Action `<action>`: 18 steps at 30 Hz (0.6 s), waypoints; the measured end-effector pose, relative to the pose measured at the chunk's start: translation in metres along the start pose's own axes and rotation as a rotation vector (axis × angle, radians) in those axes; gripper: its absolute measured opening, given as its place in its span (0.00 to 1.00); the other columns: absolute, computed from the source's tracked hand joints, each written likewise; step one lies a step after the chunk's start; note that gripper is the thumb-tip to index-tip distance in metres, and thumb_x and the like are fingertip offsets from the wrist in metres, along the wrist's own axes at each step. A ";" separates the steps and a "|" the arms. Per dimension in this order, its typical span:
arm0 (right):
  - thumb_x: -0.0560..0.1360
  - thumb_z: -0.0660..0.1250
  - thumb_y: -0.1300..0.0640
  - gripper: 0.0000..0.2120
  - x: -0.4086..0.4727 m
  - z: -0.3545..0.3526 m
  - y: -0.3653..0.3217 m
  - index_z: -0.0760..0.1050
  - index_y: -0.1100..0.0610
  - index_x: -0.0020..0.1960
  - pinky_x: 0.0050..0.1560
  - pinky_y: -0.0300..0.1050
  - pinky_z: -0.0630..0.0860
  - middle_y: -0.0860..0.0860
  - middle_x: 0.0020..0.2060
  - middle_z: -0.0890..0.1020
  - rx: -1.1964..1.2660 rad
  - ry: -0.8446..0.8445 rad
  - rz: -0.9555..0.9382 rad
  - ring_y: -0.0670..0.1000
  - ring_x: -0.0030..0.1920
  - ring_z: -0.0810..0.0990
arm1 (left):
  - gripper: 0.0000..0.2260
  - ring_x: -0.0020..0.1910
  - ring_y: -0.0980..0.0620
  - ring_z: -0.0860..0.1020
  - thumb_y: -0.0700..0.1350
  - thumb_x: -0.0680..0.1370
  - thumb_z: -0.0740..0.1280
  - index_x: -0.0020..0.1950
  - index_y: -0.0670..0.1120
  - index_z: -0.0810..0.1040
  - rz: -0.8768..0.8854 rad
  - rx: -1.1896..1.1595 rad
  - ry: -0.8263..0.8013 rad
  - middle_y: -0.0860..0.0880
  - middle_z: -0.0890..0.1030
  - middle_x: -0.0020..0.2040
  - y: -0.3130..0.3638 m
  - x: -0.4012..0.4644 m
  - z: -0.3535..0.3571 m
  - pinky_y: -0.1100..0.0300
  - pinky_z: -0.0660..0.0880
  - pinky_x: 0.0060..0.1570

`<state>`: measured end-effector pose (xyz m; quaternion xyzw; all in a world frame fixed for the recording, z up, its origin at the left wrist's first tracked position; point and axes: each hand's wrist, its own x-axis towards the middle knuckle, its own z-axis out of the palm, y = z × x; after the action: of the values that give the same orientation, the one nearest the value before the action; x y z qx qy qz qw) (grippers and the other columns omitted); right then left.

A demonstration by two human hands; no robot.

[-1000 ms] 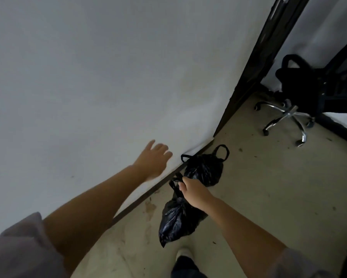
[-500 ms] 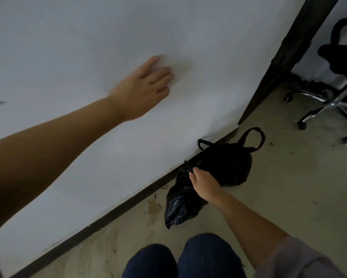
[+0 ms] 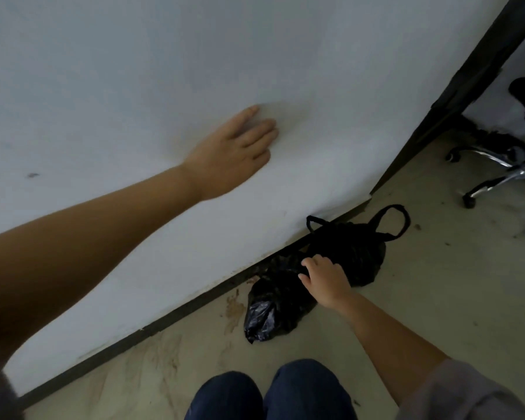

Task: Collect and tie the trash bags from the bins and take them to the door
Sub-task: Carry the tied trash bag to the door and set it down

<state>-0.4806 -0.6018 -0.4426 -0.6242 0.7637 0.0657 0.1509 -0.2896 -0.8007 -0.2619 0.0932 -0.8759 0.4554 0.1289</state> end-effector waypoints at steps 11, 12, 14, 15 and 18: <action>0.82 0.51 0.50 0.15 -0.067 -0.248 -0.011 0.71 0.59 0.56 0.49 0.51 0.72 0.55 0.50 0.75 -0.014 -0.130 -0.007 0.58 0.49 0.76 | 0.19 0.77 0.44 0.52 0.42 0.81 0.54 0.73 0.44 0.64 -0.018 -0.524 -0.869 0.41 0.55 0.77 -0.044 0.048 -0.111 0.47 0.47 0.76; 0.82 0.51 0.51 0.15 -0.074 -0.268 -0.014 0.71 0.60 0.54 0.47 0.51 0.73 0.55 0.46 0.75 -0.006 -0.148 0.006 0.57 0.46 0.76 | 0.19 0.75 0.44 0.57 0.43 0.81 0.54 0.72 0.44 0.65 -0.049 -0.599 -0.913 0.41 0.60 0.75 -0.054 0.055 -0.125 0.48 0.55 0.74; 0.82 0.50 0.51 0.15 -0.089 -0.306 -0.024 0.71 0.60 0.53 0.41 0.48 0.71 0.53 0.40 0.74 -0.016 -0.180 0.022 0.55 0.40 0.74 | 0.17 0.67 0.44 0.69 0.43 0.81 0.53 0.69 0.45 0.68 -0.167 -0.802 -1.014 0.43 0.70 0.69 -0.073 0.064 -0.154 0.50 0.67 0.65; 0.82 0.50 0.52 0.15 -0.097 -0.322 -0.031 0.71 0.60 0.53 0.38 0.46 0.69 0.51 0.37 0.72 -0.031 -0.198 0.024 0.53 0.37 0.73 | 0.17 0.64 0.44 0.71 0.44 0.81 0.53 0.68 0.45 0.69 -0.234 -0.912 -1.067 0.44 0.72 0.66 -0.081 0.064 -0.170 0.51 0.70 0.61; 0.82 0.51 0.55 0.10 -0.123 -0.361 -0.058 0.69 0.58 0.54 0.37 0.46 0.67 0.51 0.37 0.71 -0.071 -0.226 0.014 0.53 0.37 0.71 | 0.16 0.63 0.45 0.73 0.45 0.81 0.54 0.67 0.46 0.70 -0.380 -1.107 -1.137 0.45 0.74 0.65 -0.103 0.056 -0.219 0.52 0.71 0.59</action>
<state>-0.4567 -0.6036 -0.0574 -0.6124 0.7434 0.1636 0.2135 -0.2833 -0.6814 -0.0439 0.3798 -0.8748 -0.1902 -0.2331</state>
